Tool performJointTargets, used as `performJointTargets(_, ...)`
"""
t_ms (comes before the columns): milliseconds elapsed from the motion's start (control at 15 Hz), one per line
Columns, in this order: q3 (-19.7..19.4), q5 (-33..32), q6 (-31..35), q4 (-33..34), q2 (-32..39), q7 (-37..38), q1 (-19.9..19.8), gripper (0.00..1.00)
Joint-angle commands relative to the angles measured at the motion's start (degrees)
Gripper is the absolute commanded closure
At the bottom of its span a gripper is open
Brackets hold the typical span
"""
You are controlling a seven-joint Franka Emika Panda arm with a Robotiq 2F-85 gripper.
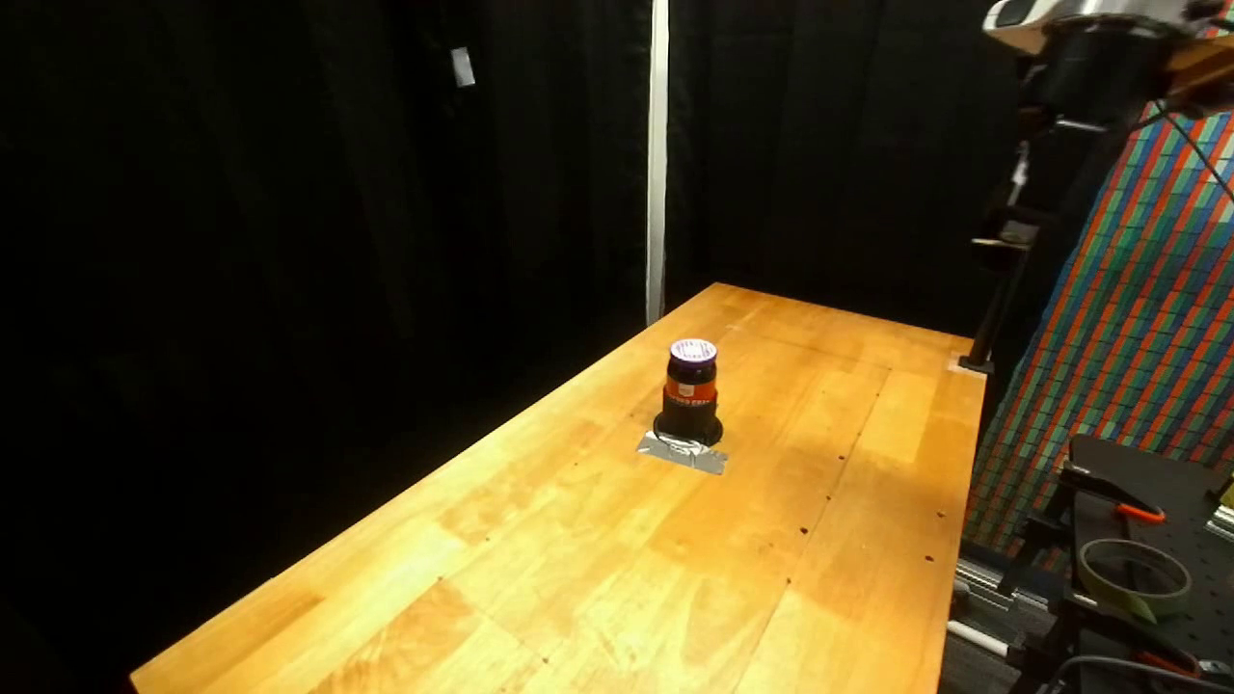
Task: Put the rubber band on the jar.
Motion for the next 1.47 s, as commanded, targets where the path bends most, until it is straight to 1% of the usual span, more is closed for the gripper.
performJointTargets(0,3.3,-7.9,11.8,8.3,14.9,3.3,-4.9,0.00)
performJointTargets(133,5.0,-15.2,15.2,12.6,22.1,7.4,-7.9,0.00)
performJointTargets(267,6.2,-23.0,15.7,18.1,29.5,12.4,-9.9,0.00)
performJointTargets(400,6.2,-30.2,14.9,24.3,36.6,17.3,-9.9,0.00)
performJointTargets(533,4.7,-33.1,14.1,30.8,43.7,18.4,-7.9,0.00)
performJointTargets(667,3.3,-32.9,14.4,35.7,49.2,17.8,-6.3,0.00)
performJointTargets(733,2.9,-31.0,14.7,38.4,52.3,15.8,-5.7,0.00)
performJointTargets(867,1.8,-29.7,14.4,42.8,56.7,14.8,-4.8,0.00)
performJointTargets(1133,1.3,-24.5,13.3,48.9,63.0,11.2,-4.8,0.00)
performJointTargets(1400,0.8,-20.9,13.8,52.3,66.7,8.6,-5.2,0.00)
